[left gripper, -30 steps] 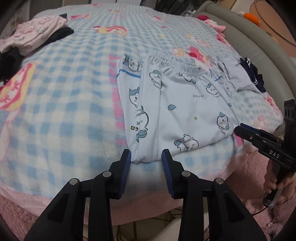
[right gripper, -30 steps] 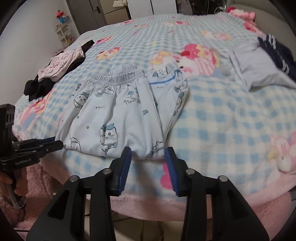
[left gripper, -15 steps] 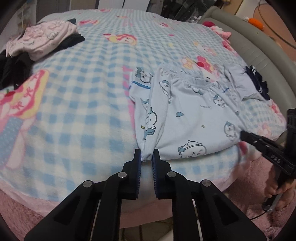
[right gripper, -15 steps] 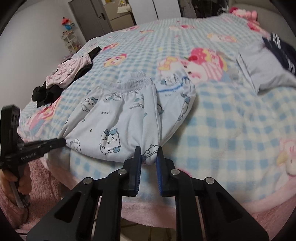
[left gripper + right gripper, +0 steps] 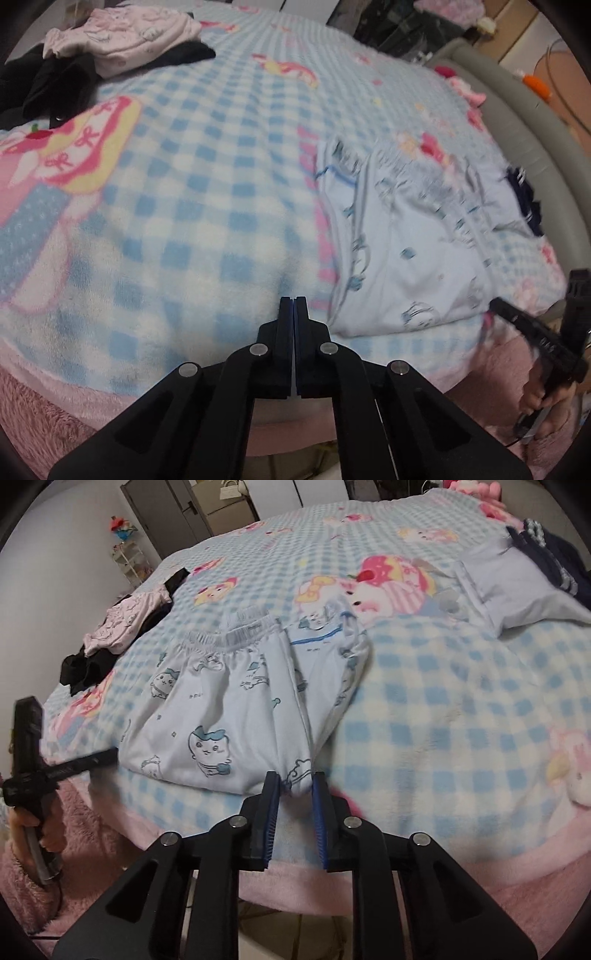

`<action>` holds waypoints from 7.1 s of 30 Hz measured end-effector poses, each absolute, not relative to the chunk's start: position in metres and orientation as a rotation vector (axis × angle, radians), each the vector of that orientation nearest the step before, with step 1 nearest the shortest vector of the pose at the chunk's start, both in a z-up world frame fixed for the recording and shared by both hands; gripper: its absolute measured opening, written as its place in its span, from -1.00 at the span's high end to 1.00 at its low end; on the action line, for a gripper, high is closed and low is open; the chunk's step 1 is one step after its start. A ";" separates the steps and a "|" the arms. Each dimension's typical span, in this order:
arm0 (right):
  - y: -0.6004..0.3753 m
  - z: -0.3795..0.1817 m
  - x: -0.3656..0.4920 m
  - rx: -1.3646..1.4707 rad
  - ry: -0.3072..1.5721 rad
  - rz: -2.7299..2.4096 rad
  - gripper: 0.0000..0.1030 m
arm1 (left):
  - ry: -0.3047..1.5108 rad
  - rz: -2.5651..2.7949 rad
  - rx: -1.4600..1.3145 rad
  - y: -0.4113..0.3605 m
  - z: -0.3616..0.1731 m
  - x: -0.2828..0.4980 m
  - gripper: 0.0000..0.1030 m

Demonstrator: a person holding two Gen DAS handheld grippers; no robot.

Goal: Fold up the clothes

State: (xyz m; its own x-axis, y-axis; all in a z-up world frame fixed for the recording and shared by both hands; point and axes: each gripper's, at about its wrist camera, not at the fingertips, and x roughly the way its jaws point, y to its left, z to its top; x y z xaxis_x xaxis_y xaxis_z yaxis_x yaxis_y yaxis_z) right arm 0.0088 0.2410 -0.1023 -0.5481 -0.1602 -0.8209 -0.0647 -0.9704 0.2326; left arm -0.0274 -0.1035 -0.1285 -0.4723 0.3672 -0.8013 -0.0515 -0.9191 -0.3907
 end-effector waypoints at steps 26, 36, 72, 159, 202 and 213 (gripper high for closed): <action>0.256 -0.105 0.003 1.602 -0.114 -2.815 0.83 | -0.161 2.417 -1.430 -0.016 -0.129 -0.061 0.93; 0.185 -0.082 -0.048 1.389 -0.094 -2.581 0.58 | -0.115 2.401 -1.304 0.020 -0.107 -0.088 0.43; 0.235 -0.114 -0.098 1.469 -0.133 -2.725 1.00 | -0.154 2.482 -1.434 -0.018 -0.132 -0.138 0.86; 0.222 -0.113 0.006 1.329 -0.252 -2.645 0.80 | -0.274 2.274 -1.368 0.066 -0.121 -0.037 0.19; 0.249 -0.125 -0.004 1.422 -0.890 -2.506 0.42 | -1.061 2.265 -1.429 -0.069 -0.156 -0.030 0.43; 0.234 -0.111 -0.003 1.430 -0.668 -2.680 0.87 | -0.775 2.495 -1.412 -0.064 -0.133 -0.034 0.83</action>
